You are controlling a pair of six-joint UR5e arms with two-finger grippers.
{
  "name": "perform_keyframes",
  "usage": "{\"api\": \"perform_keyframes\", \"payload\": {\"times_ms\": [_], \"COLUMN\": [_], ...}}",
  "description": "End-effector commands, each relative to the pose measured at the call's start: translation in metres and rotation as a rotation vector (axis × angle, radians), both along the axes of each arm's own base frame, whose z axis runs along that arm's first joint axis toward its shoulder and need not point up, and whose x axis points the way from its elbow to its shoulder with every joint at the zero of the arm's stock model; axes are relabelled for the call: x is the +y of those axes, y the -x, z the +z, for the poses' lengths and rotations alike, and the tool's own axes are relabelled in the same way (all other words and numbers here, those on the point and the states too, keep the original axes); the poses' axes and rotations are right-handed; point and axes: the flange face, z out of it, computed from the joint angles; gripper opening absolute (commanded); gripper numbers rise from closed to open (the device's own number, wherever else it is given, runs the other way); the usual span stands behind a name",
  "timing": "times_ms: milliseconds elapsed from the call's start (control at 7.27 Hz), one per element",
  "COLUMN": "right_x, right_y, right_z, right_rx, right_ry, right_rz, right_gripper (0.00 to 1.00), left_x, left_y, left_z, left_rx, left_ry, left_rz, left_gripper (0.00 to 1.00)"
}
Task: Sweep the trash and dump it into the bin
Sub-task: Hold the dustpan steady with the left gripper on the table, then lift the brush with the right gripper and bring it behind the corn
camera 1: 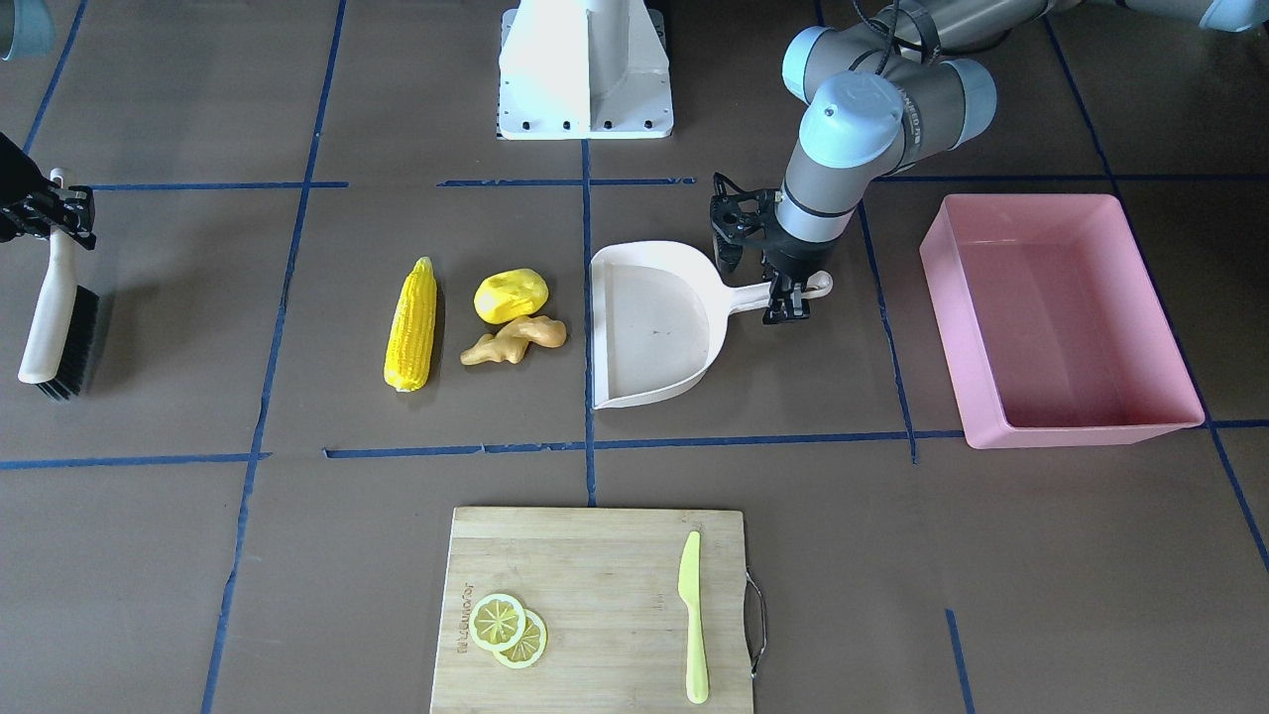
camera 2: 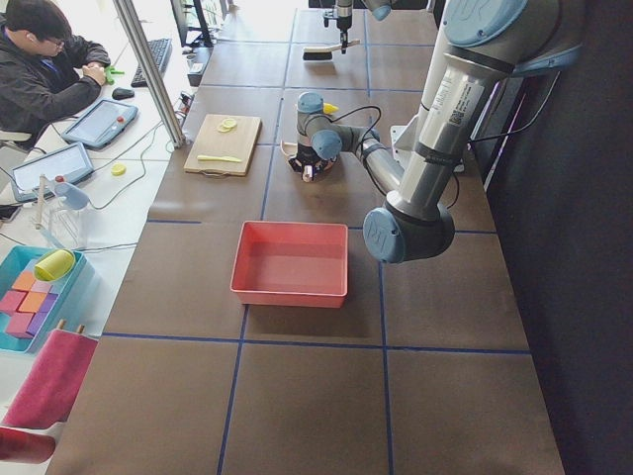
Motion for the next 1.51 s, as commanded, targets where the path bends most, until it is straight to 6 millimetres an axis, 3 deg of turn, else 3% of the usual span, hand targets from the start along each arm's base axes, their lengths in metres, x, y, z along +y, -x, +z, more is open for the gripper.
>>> {"api": "perform_keyframes", "payload": {"times_ms": [0,275,550,963,1376], "right_x": [0.000,-0.003,-0.014,-0.017,-0.039], "right_y": [0.001,0.006,0.027,0.101,0.197], "right_z": [-0.001,-0.008,-0.041,-0.105,-0.204], "right_rx": [-0.003,-0.021,-0.086,-0.159,-0.153], "right_ry": [0.004,0.007,0.053,0.131,0.166], "right_rz": [0.001,0.002,0.040,0.080,0.129], "right_gripper": [0.00,0.00,0.00,0.00,0.00], "left_x": [0.000,0.000,0.001,0.001,0.002], "left_y": [-0.001,-0.002,-0.002,-0.001,-0.001], "left_z": [0.002,0.005,0.004,0.002,0.003], "left_rx": [-0.009,-0.014,-0.012,-0.008,-0.009], "left_ry": [0.001,0.004,0.004,0.003,0.006], "left_rz": [0.006,0.008,0.009,0.008,0.008], "left_gripper": [0.00,0.00,0.00,0.00,0.00]}}
